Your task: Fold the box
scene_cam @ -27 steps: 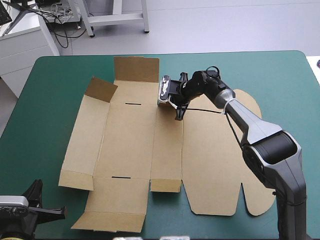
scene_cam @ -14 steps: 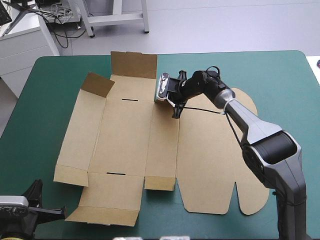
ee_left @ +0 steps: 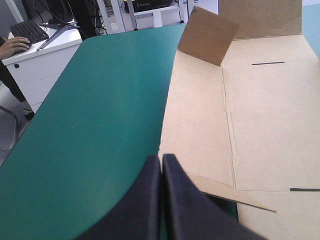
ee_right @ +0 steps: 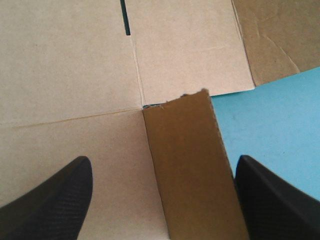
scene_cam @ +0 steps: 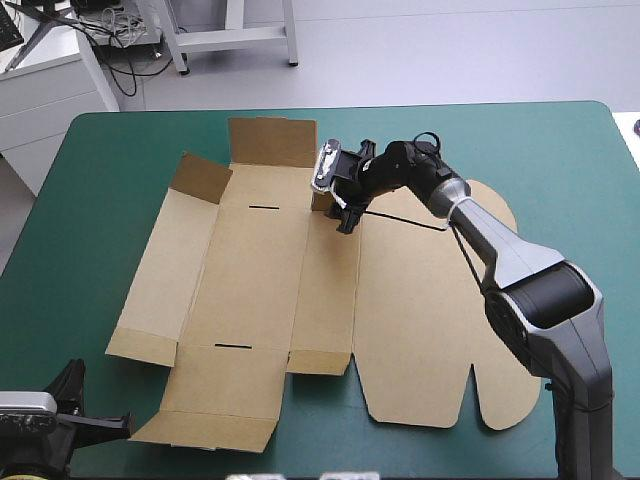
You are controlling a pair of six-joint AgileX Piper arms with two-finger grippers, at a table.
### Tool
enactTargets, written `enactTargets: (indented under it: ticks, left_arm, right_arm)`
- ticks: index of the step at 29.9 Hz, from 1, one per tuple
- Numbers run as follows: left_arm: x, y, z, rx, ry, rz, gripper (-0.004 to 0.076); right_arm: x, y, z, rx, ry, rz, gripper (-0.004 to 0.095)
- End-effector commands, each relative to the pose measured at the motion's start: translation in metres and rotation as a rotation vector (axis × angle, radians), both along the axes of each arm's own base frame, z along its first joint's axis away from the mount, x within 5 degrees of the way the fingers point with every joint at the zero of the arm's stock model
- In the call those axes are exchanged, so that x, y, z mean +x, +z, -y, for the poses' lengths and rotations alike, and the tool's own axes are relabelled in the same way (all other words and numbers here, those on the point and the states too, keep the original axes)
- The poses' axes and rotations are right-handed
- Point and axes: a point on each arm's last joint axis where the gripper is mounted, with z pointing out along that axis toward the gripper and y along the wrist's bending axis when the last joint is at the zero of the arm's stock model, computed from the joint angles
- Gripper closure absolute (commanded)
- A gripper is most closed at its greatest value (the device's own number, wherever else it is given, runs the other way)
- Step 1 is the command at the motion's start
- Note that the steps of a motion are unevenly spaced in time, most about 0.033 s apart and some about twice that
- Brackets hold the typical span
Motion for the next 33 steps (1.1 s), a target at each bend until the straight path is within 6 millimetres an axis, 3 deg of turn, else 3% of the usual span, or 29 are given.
enactTargets:
  ticks: [1,3,6,8,12,13,20,26,29,33]
  left_arm:
    - [-0.001,0.014,0.001,-0.009,-0.006,0.094,0.0734]
    - [-0.001,0.014,0.001,-0.009,-0.006,0.094,0.0734]
    - [-0.001,0.014,0.001,-0.009,-0.006,0.094,0.0734]
    - [-0.001,0.014,0.001,-0.009,-0.006,0.094,0.0734]
    - [-0.001,0.014,0.001,-0.009,-0.006,0.094,0.0734]
    - [-0.001,0.014,0.001,-0.009,-0.006,0.094,0.0734]
    - [-0.001,0.014,0.001,-0.009,-0.006,0.094,0.0734]
    - [-0.001,0.014,0.001,-0.011,-0.005,0.094,0.0729]
    - [-0.001,0.014,0.001,-0.011,-0.005,0.094,0.0694]
    - [-0.001,0.014,0.001,-0.011,-0.005,0.094,0.058]
  right_arm:
    - [-0.012,0.063,0.007,0.131,-0.078,0.096,0.0174]
    - [-0.017,0.075,0.01,0.165,-0.114,0.089,0.0203]
    - [-0.025,0.096,0.018,0.184,-0.162,0.113,0.0322]
    - [-0.03,0.109,0.023,0.193,-0.192,0.132,0.0479]
    - [-0.038,0.132,0.036,0.233,-0.311,0.167,0.0898]
    - [-0.04,0.136,0.039,0.25,-0.352,0.162,0.0923]
    - [-0.04,0.144,0.072,0.317,-0.645,0.055,0.0913]
    - [-0.044,0.128,0.117,0.236,-0.797,-0.127,0.0913]
    - [-0.057,0.122,0.139,0.255,-0.833,-0.149,0.0913]
    - [-0.089,0.117,0.162,0.318,-0.868,-0.12,0.0913]
